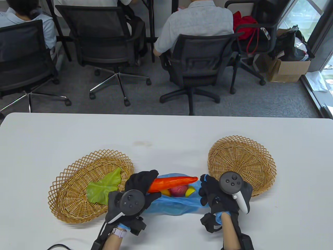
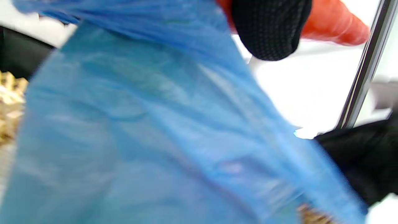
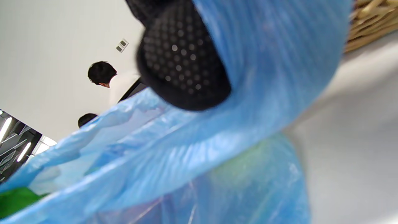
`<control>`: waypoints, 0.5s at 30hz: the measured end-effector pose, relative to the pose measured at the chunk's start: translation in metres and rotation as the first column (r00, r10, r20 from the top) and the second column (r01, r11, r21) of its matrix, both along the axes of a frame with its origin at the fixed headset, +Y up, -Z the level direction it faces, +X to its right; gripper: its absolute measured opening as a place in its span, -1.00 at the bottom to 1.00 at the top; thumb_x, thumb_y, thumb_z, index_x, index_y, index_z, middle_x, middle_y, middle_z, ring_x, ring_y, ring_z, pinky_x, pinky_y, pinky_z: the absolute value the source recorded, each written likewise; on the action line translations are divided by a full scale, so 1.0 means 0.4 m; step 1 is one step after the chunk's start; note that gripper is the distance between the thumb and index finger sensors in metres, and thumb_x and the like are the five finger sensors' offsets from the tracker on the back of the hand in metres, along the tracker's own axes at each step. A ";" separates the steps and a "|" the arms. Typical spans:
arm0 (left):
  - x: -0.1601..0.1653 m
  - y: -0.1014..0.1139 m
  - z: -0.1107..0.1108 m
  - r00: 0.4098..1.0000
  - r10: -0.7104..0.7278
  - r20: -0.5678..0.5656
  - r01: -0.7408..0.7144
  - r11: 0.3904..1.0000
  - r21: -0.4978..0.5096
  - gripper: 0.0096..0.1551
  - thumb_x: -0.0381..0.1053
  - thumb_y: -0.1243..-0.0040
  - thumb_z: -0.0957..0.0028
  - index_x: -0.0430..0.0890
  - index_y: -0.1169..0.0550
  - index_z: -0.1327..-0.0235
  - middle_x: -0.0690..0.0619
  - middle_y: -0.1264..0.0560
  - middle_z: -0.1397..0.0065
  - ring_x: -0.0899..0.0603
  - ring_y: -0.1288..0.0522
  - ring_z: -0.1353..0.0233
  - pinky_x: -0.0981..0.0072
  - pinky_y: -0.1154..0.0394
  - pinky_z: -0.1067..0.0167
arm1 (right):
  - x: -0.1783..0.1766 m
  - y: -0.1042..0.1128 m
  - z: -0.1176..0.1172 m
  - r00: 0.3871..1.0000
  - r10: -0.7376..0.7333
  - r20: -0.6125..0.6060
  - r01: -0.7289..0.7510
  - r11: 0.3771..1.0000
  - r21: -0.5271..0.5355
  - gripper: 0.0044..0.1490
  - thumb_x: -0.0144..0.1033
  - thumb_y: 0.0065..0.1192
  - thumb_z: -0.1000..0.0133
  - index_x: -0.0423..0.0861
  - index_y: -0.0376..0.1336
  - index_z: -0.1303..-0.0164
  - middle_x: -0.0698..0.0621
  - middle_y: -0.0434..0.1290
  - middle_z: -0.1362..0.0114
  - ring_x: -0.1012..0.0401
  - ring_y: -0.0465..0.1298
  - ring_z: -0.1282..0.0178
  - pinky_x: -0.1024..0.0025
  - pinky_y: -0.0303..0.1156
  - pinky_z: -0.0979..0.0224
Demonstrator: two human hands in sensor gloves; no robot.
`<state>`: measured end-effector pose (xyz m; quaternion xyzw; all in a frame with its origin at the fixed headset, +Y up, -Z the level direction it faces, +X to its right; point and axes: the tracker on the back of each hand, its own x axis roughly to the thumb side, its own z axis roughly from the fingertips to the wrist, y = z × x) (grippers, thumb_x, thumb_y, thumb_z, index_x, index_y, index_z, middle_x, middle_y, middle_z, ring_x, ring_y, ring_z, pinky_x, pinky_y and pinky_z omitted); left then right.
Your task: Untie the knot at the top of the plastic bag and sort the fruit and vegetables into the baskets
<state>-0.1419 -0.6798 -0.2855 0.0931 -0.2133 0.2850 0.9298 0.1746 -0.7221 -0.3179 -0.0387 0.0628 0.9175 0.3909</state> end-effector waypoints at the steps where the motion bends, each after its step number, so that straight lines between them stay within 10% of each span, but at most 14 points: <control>1: -0.008 0.005 -0.002 0.997 0.075 0.029 -0.075 0.997 -0.022 -0.12 0.21 -0.29 -0.01 0.11 -0.21 -0.59 0.03 -0.36 -0.54 -0.24 -0.40 -0.51 -0.29 -0.34 -0.47 | -0.001 0.001 0.001 1.000 0.003 -0.002 -0.003 1.000 -0.001 -0.43 -0.46 0.06 -0.30 -0.36 0.23 -0.51 -0.30 0.61 -0.03 0.31 0.63 0.36 0.18 0.61 0.09; 10: -0.087 0.069 0.004 0.739 0.640 0.210 -0.620 0.768 -0.160 -0.12 0.27 -0.21 -0.09 0.12 -0.15 -0.64 0.04 -0.36 -0.57 -0.30 -0.34 -0.60 -0.35 -0.27 -0.50 | -0.002 0.002 0.001 1.000 -0.002 -0.016 0.002 1.000 -0.011 -0.42 -0.46 0.06 -0.30 -0.37 0.22 -0.51 -0.30 0.61 -0.05 0.30 0.64 0.36 0.17 0.61 0.08; 15: -0.157 0.105 0.015 0.691 0.698 0.186 -0.692 0.714 -0.107 -0.12 0.27 -0.20 -0.12 0.11 -0.13 -0.66 0.00 -0.34 -0.59 -0.31 -0.33 -0.60 -0.35 -0.26 -0.50 | -0.001 0.003 0.001 1.000 -0.008 -0.017 0.007 1.000 -0.009 -0.42 -0.46 0.06 -0.30 -0.36 0.22 -0.51 -0.31 0.61 -0.05 0.30 0.64 0.36 0.17 0.61 0.08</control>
